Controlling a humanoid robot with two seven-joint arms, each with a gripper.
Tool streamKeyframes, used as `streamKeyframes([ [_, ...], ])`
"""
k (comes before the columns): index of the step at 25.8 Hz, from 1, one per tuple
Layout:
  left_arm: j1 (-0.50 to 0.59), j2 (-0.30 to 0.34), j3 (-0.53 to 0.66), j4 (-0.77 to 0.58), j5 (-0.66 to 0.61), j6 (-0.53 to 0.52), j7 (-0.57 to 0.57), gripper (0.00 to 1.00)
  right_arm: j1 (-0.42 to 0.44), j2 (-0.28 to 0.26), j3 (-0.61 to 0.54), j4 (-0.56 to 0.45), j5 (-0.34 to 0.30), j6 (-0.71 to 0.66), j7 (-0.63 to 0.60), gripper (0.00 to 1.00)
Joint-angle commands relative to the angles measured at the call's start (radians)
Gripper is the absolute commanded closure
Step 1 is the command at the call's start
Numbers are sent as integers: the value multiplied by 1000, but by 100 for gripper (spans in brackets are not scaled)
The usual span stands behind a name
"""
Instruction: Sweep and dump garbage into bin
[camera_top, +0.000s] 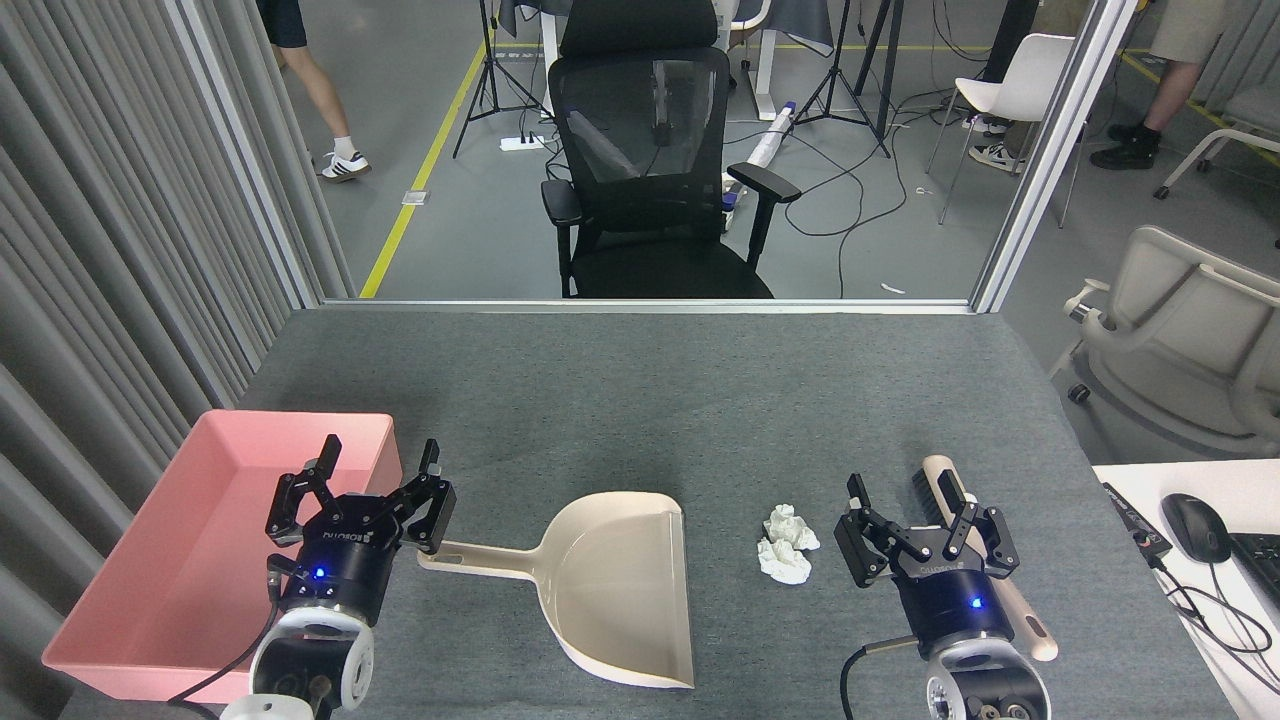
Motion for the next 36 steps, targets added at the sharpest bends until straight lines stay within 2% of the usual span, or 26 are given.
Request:
streamKeyframes([
  [1,-1,0,-9,0,-1,-1,-1,1,2,-1,-2,-2,-3,2,-1,0],
  [5,3,1,-9,-14,-1,-4,-1,1,16,-1,1,-23,-3,-12,-2,0],
  [10,9,-2,-11,-35,4,-67,1,1,21,-24,-3,-25,-1,2,1,0],
  [14,35,-8,-11,-54,7,-71,1,0,22,-37,-8,-25,-1,8,5,0],
  [18,38,-13,0,-54,2,-58,-2,1,61,-40,-15,-35,-1,8,1,0],
  [21,40,-14,18,-61,28,-56,-38,0,113,-60,-52,-91,-4,-6,-1,0],
  [23,32,-39,31,-60,177,-78,-49,1,142,-79,-69,-127,-6,-8,-1,0],
  [24,31,-65,37,-60,343,-93,-50,0,151,-88,-80,-137,-6,-6,-1,0],
  [27,35,-192,32,-78,1068,-130,-56,0,197,-100,-137,-140,-8,-12,-1,0],
  [28,40,-203,26,-103,1254,-122,-53,0,216,-103,-155,-141,-9,-29,-2,0],
  [29,42,-198,23,-112,1334,-119,-47,0,231,-103,-178,-141,-14,-55,-4,0],
  [33,45,-201,24,-88,1280,-114,-59,0,269,-103,-288,-138,-133,-216,-18,0],
  [36,68,-207,24,-81,1200,-113,-62,0,306,-105,-347,-135,-141,-251,-22,0],
])
